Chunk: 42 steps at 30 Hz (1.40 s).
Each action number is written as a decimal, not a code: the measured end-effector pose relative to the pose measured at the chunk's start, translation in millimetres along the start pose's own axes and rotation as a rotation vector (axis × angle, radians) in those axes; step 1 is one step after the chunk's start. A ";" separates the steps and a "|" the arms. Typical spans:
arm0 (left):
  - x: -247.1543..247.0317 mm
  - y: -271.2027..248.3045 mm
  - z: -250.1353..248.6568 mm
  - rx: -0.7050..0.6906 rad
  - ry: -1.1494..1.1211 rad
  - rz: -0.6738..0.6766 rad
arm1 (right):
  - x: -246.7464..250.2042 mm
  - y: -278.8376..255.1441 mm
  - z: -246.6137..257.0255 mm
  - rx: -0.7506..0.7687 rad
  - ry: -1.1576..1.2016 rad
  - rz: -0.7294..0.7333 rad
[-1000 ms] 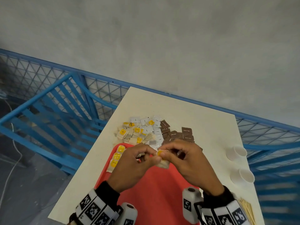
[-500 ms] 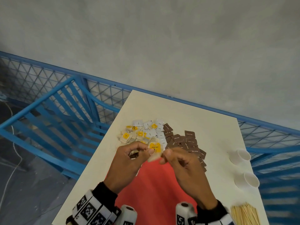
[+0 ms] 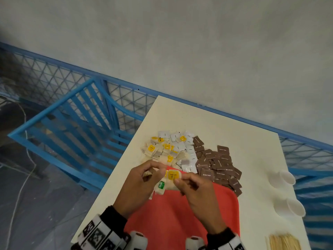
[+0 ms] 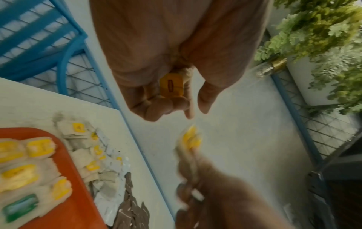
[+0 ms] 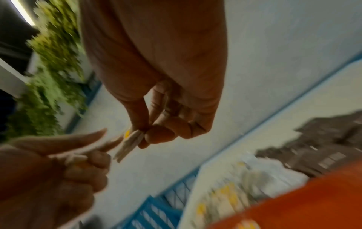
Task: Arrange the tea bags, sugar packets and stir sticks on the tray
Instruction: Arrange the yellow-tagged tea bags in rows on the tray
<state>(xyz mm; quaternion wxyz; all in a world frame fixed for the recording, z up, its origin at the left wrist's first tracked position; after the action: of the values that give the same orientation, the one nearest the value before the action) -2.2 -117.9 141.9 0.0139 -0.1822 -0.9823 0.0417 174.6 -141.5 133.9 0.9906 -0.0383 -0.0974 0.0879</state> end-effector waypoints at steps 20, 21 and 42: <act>59.5 -34.7 67.0 0.414 -0.268 -0.035 | -60.6 34.3 -185.1 -0.693 -0.336 -0.134; 58.1 -35.2 69.1 0.441 -0.333 -0.044 | -59.9 34.8 -180.8 -0.688 -0.353 -0.129; -44.0 -16.6 39.5 0.431 -0.637 0.122 | 1.6 0.3 24.0 0.043 -0.274 0.040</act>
<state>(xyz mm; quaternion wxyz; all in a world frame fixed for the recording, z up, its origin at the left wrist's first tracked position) 31.2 -152.2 103.5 -0.2564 -0.2110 -0.8935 0.3023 171.3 -139.5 157.6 0.9667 -0.0067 -0.2290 0.1142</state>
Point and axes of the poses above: each hand's wrist, its own y-axis towards the middle knuckle, its own x-axis out of the back of the hand, z = x × y, the point moved 8 cm from there along y, towards the middle knuckle, and after that the axes turned 12 degrees about z, right-handed, at the moved point
